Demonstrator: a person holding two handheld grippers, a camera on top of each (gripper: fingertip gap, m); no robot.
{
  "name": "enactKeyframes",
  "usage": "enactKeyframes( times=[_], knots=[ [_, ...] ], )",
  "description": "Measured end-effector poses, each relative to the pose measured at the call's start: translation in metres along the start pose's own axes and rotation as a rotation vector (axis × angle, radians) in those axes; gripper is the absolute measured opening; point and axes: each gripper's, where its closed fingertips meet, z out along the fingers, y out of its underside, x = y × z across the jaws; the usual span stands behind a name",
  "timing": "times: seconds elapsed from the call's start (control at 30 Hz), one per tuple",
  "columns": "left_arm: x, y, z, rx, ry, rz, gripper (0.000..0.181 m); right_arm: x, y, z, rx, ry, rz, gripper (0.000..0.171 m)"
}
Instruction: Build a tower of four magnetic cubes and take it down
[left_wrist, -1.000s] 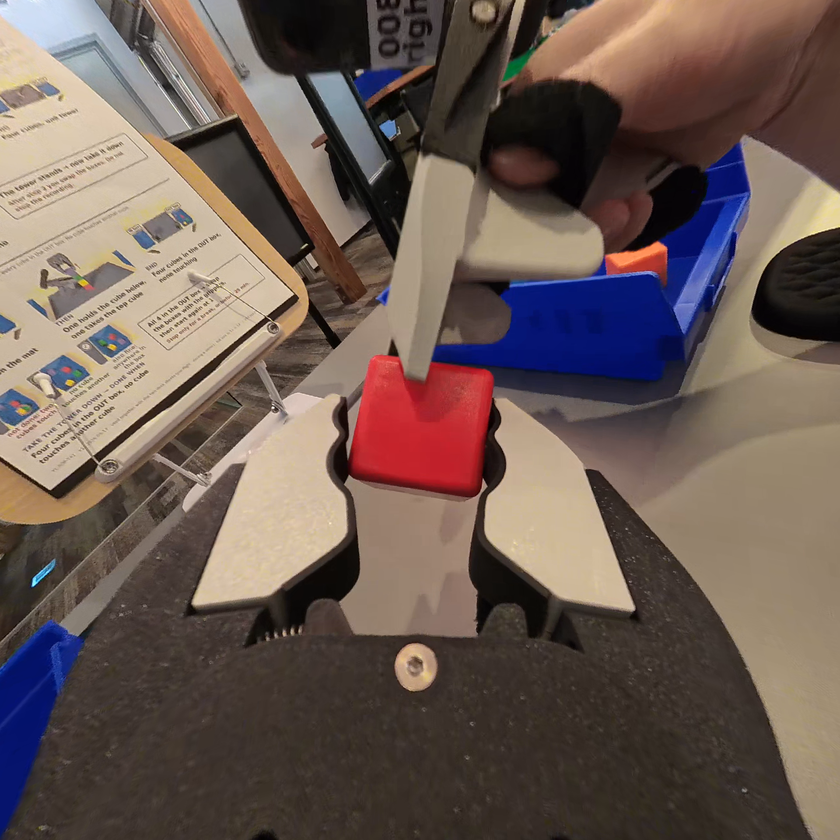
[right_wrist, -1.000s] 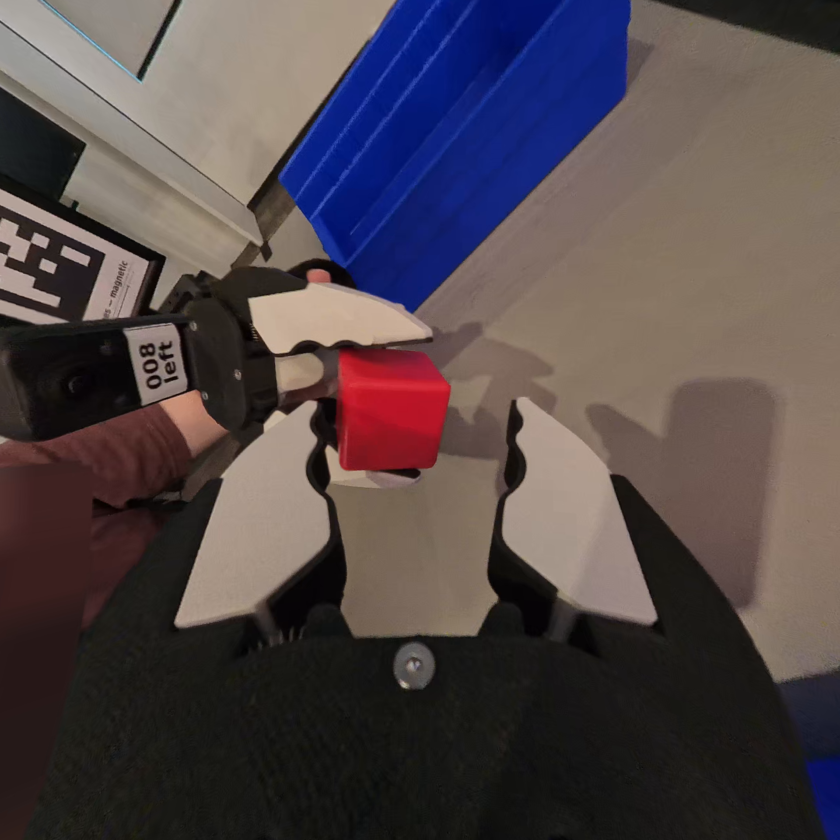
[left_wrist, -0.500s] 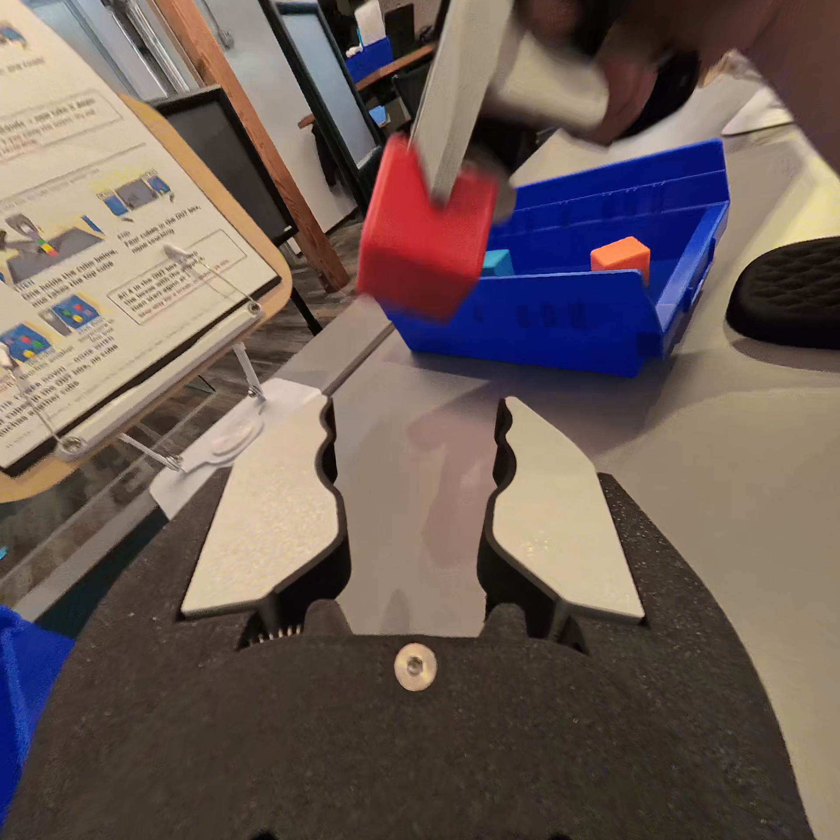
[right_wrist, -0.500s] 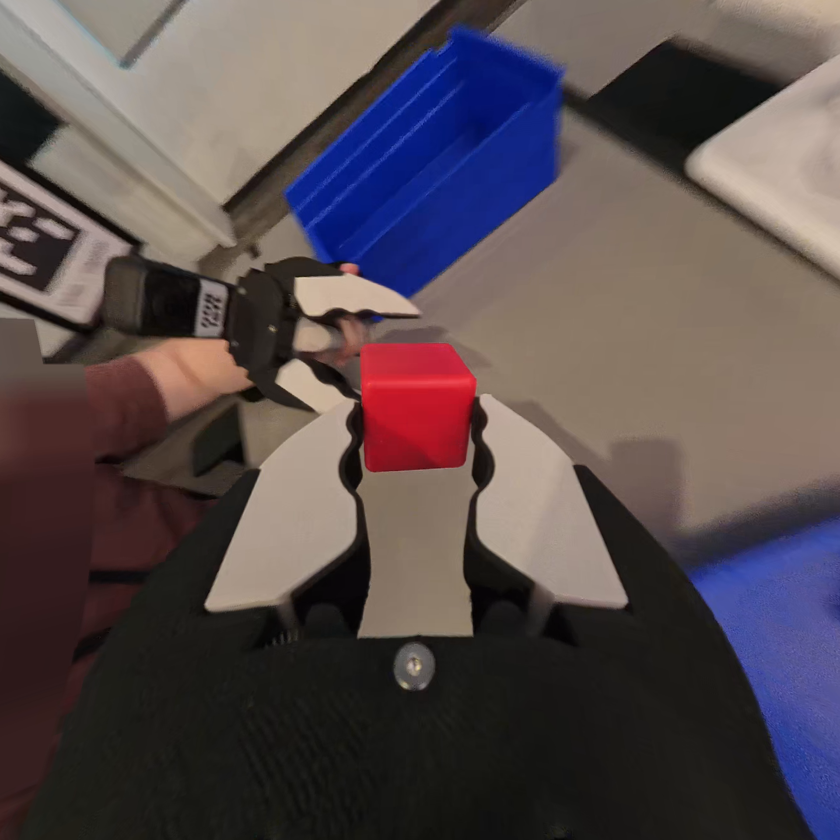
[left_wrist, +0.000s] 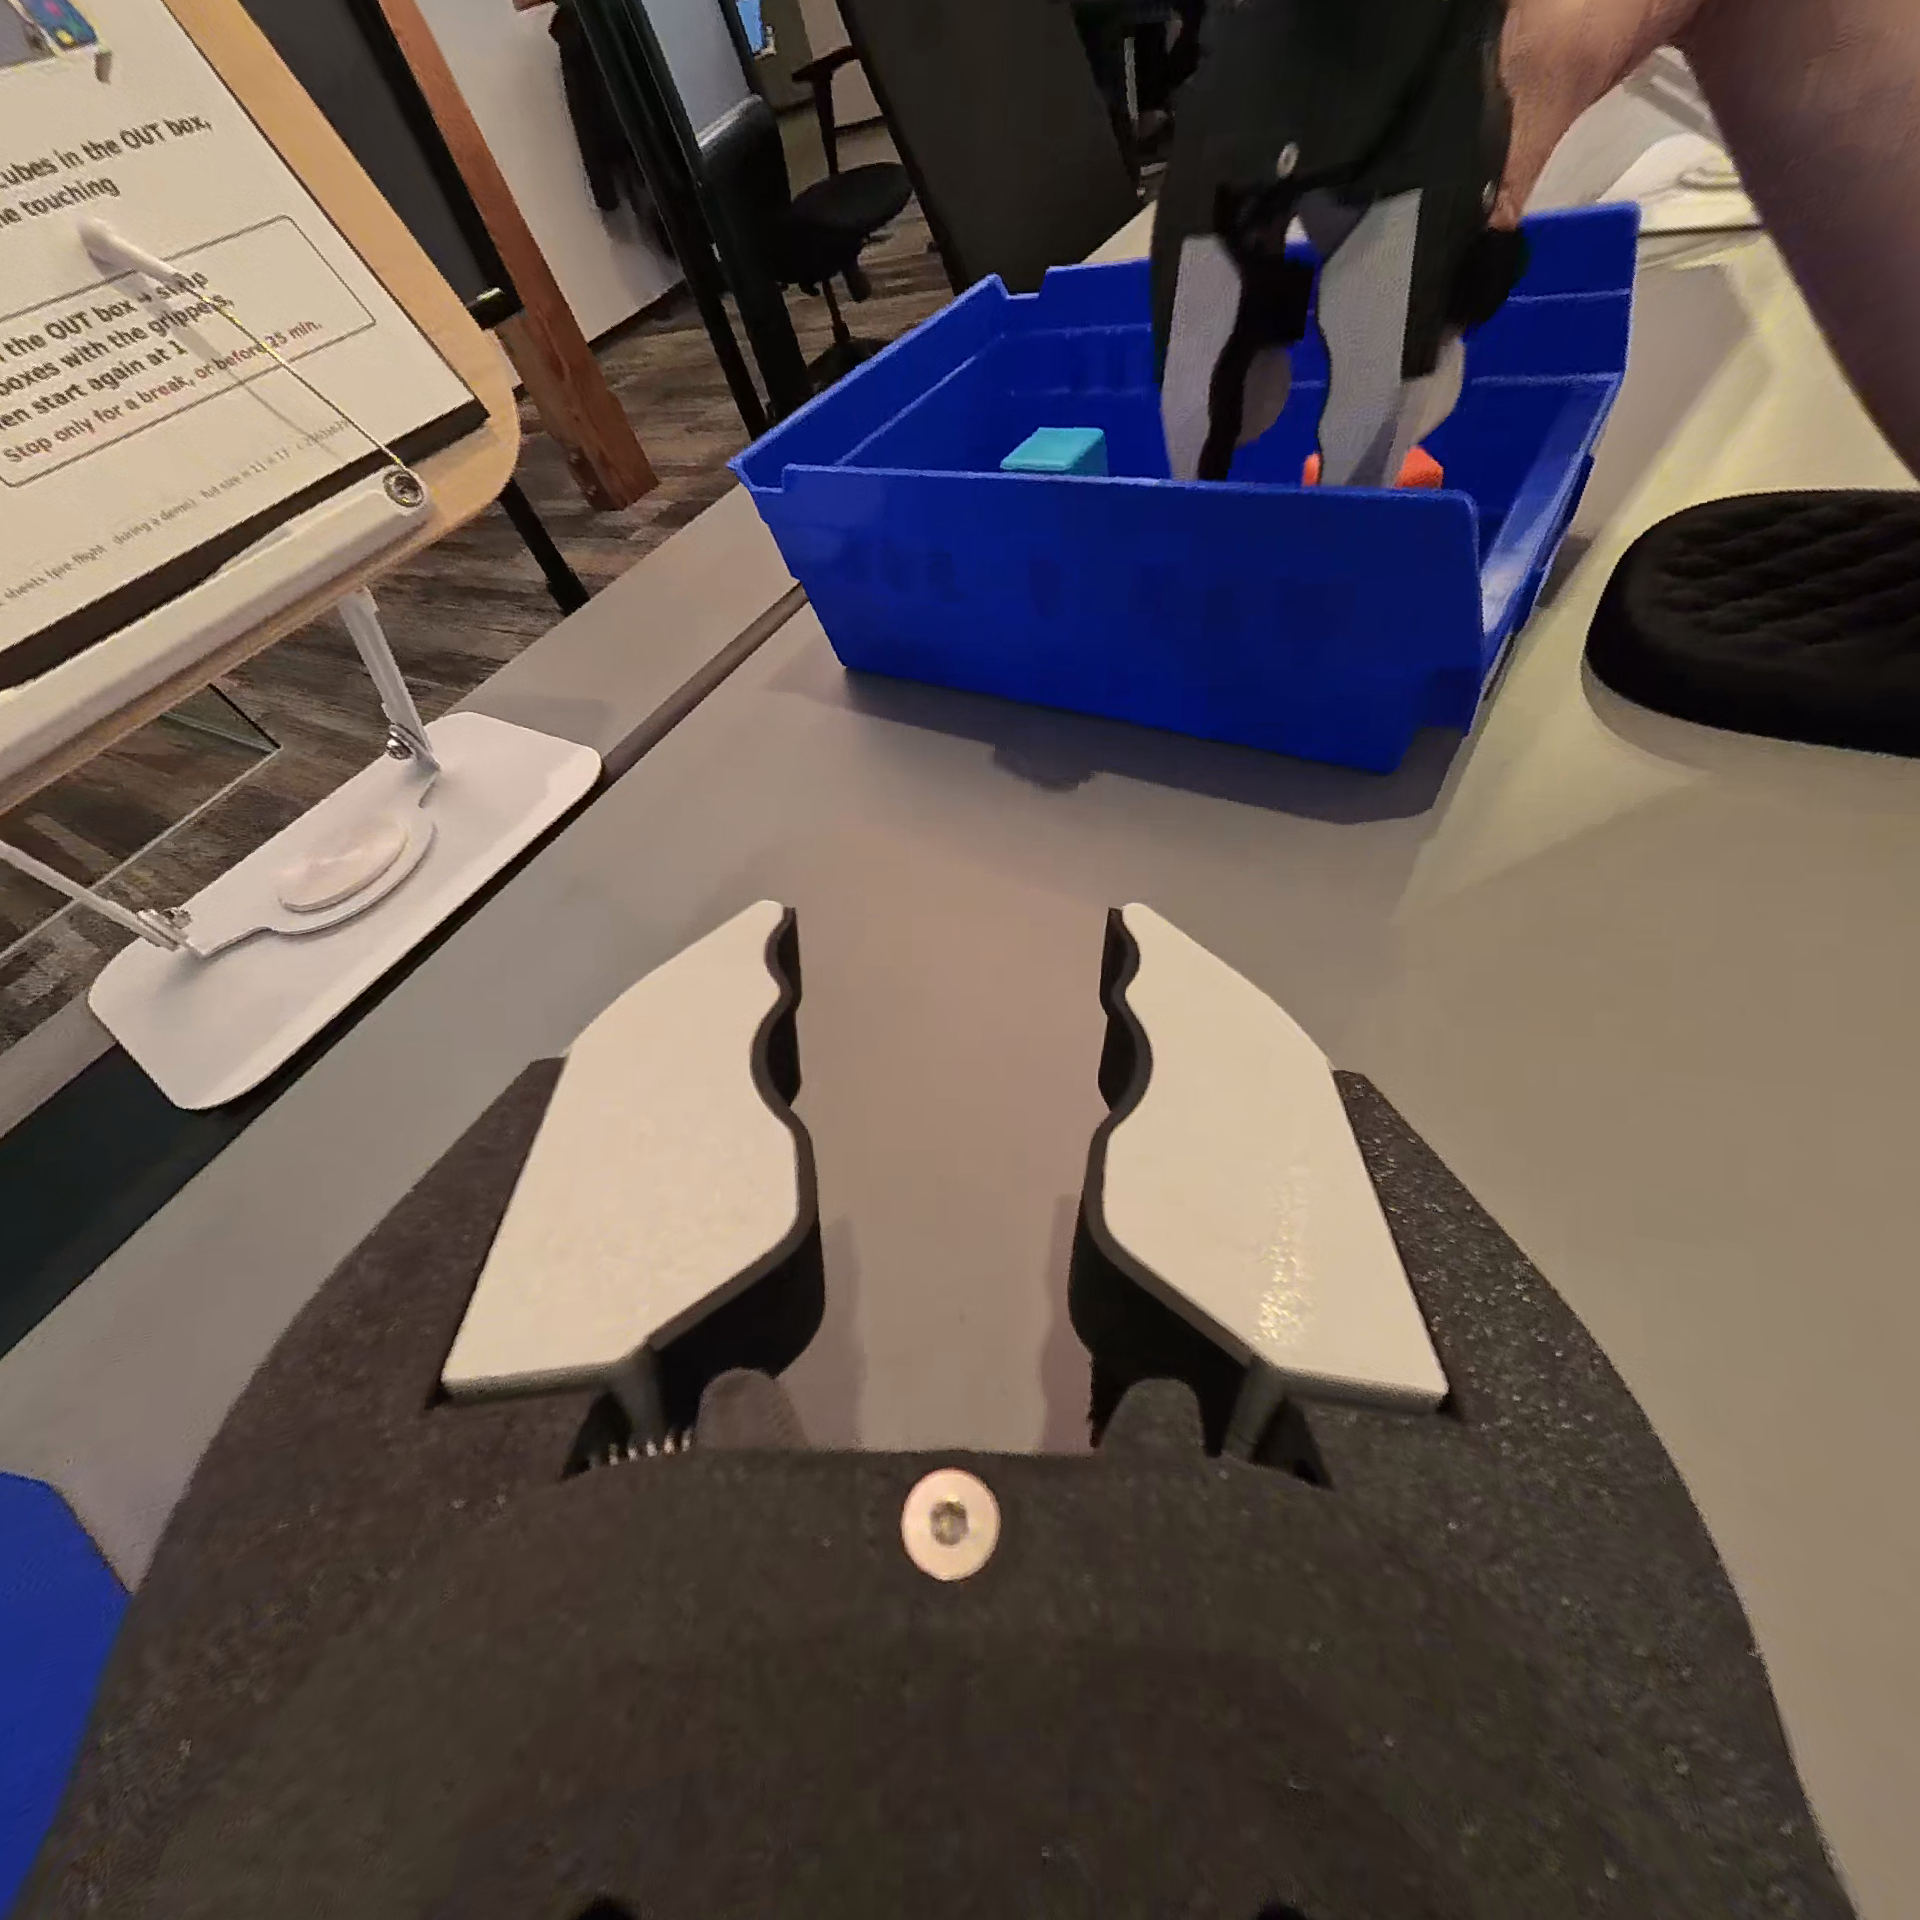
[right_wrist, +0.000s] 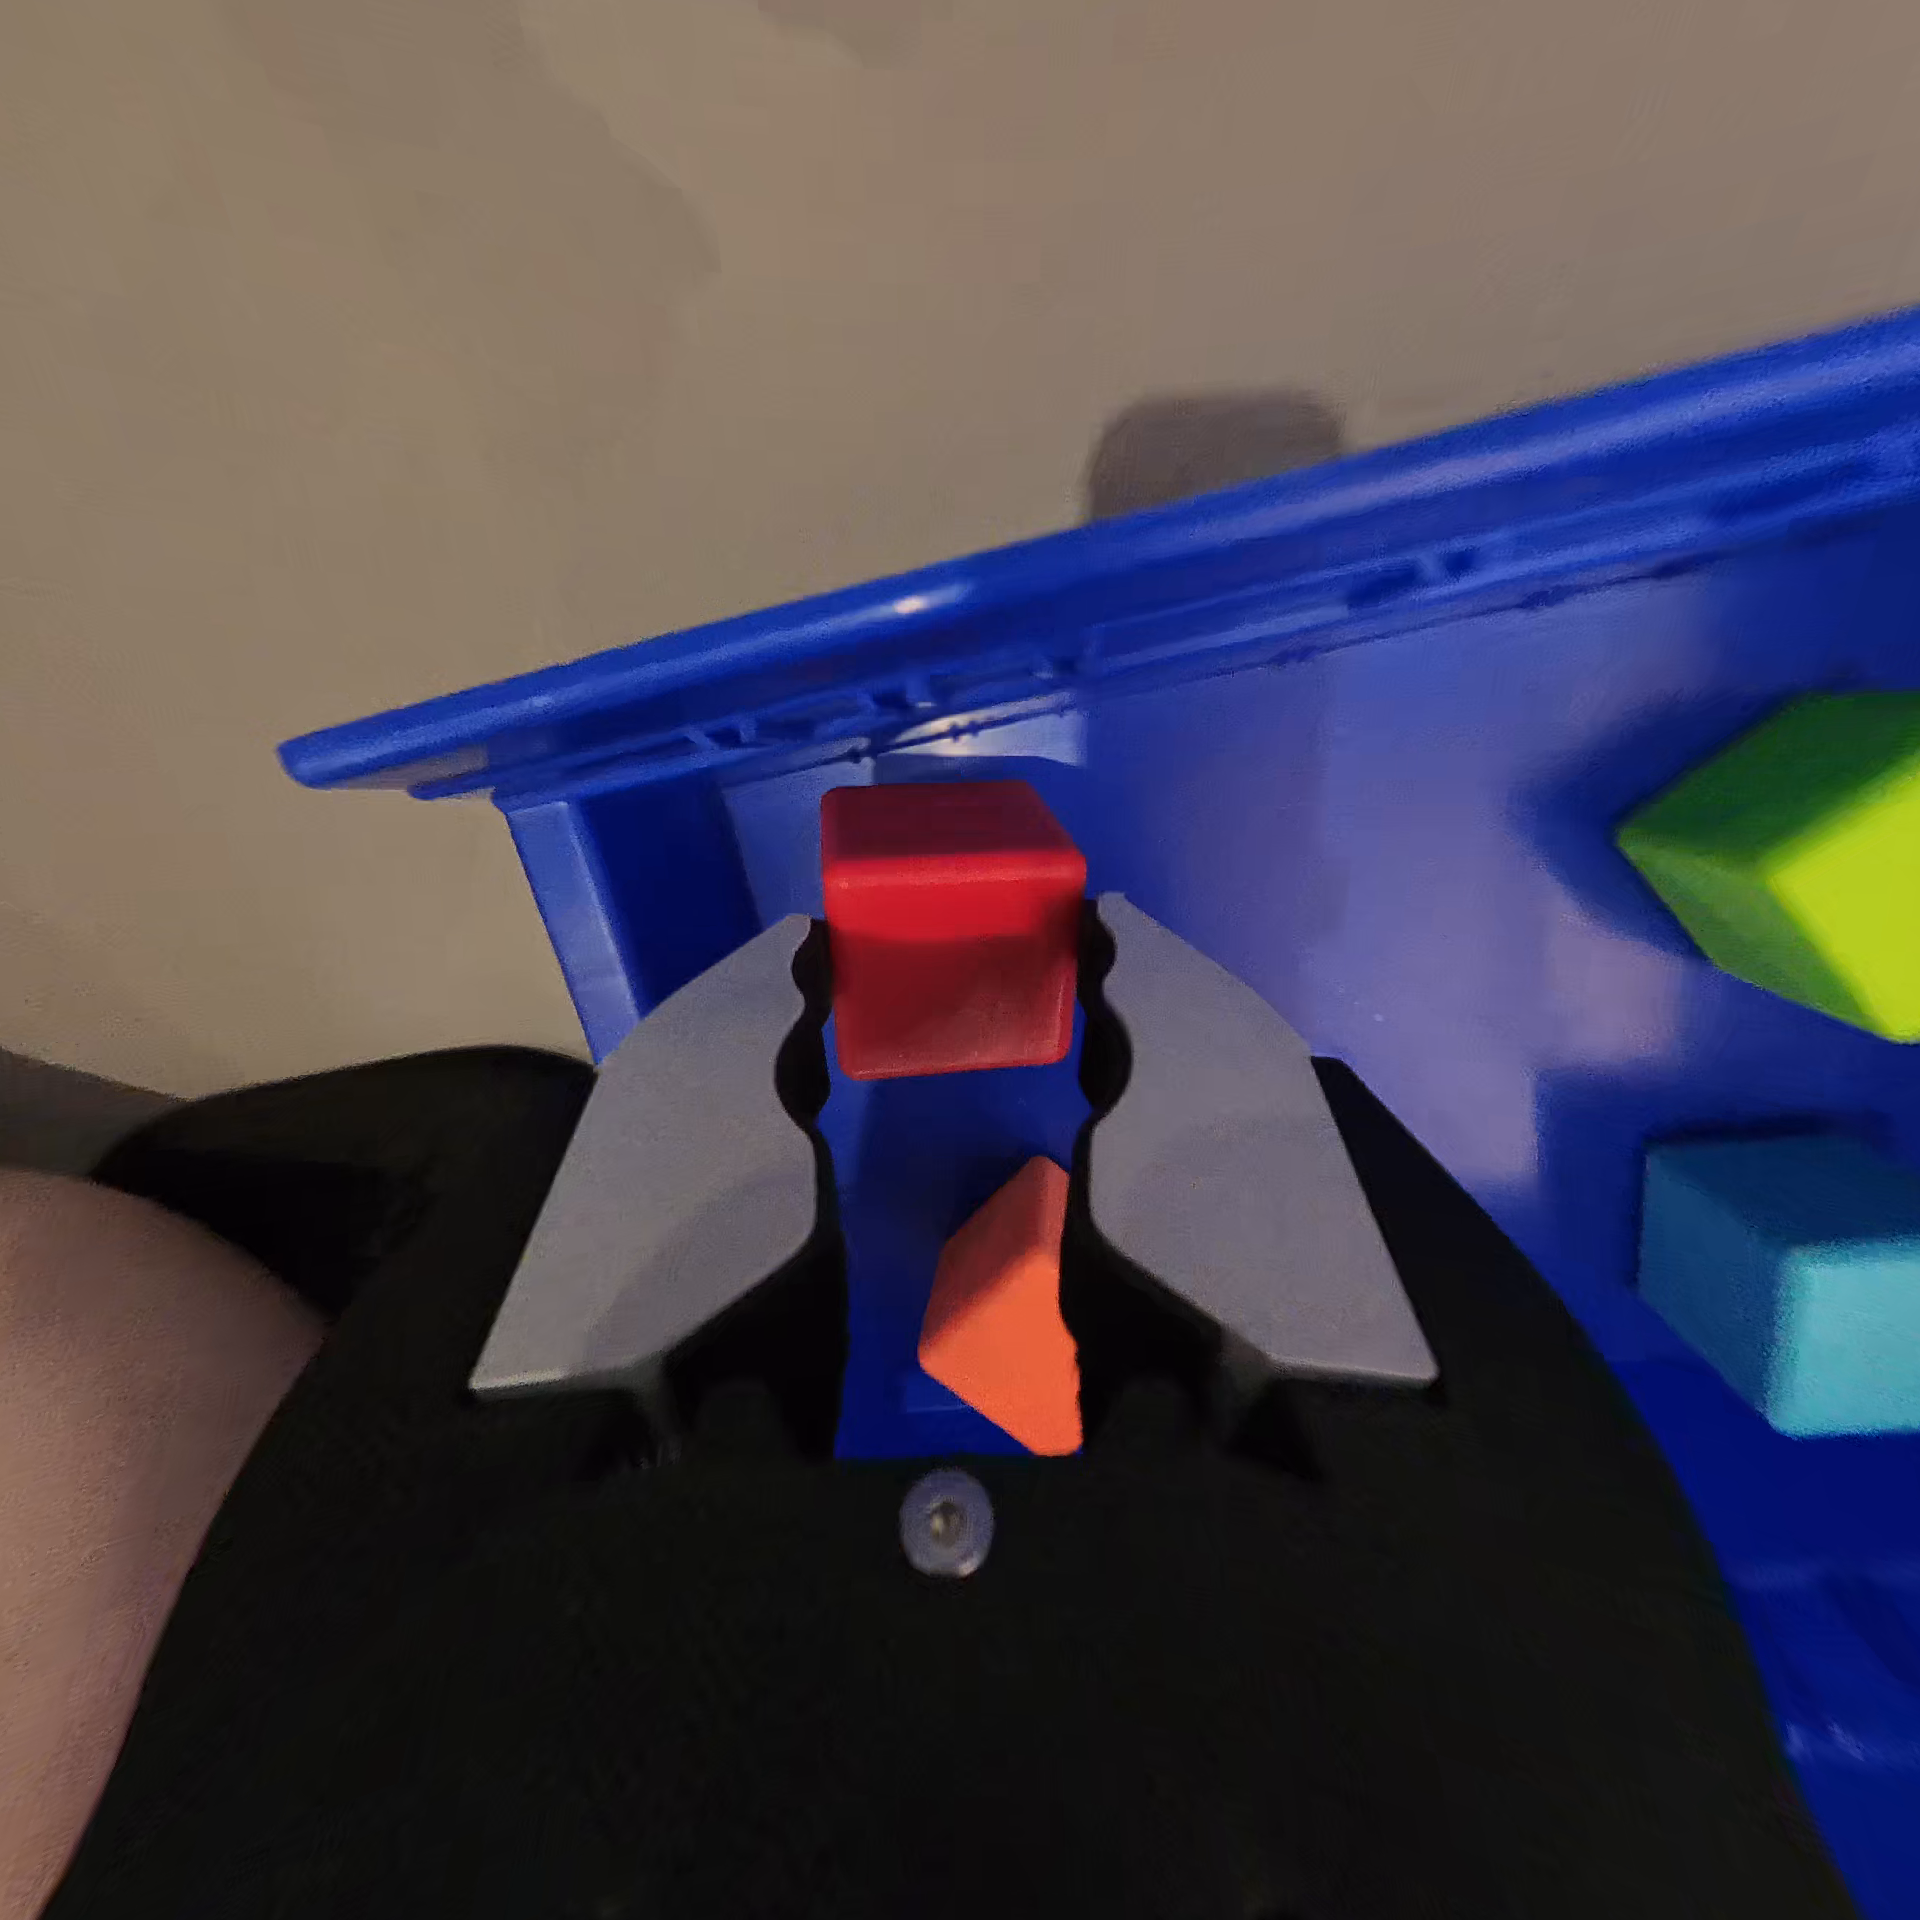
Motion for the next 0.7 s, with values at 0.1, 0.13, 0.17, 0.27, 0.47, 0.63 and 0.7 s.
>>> enactKeyframes(
  times=[0.1, 0.13, 0.17, 0.27, 0.47, 0.63, 0.7],
  knots=[
    [0.002, 0.001, 0.001, -0.008, 0.003, 0.009, 0.055, -0.001, 0.003, 0.015, -0.086, 0.005, -0.033, 0.047],
    [0.002, 0.001, 0.001, -0.011, 0.007, 0.009, 0.055, -0.001, 0.001, 0.016, -0.091, 0.009, -0.024, 0.047],
    [0.002, 0.002, 0.001, -0.015, 0.007, 0.008, 0.056, -0.002, 0.0, 0.016, -0.092, -0.002, -0.001, 0.048],
    [0.003, 0.002, 0.0, -0.016, 0.011, 0.008, 0.056, -0.008, -0.001, 0.016, -0.082, -0.046, 0.047, 0.048],
    [0.001, -0.002, -0.004, -0.005, 0.007, -0.001, 0.059, -0.006, -0.005, -0.014, 0.054, 0.006, 0.065, 0.048],
    [-0.013, -0.021, -0.019, 0.013, -0.044, 0.005, 0.067, 0.032, 0.001, -0.095, 0.36, 0.337, 0.15, 0.047],
    [-0.032, -0.036, -0.035, -0.001, -0.115, 0.031, 0.069, 0.078, 0.035, -0.135, 0.405, 0.595, 0.405, 0.046]
  ],
)
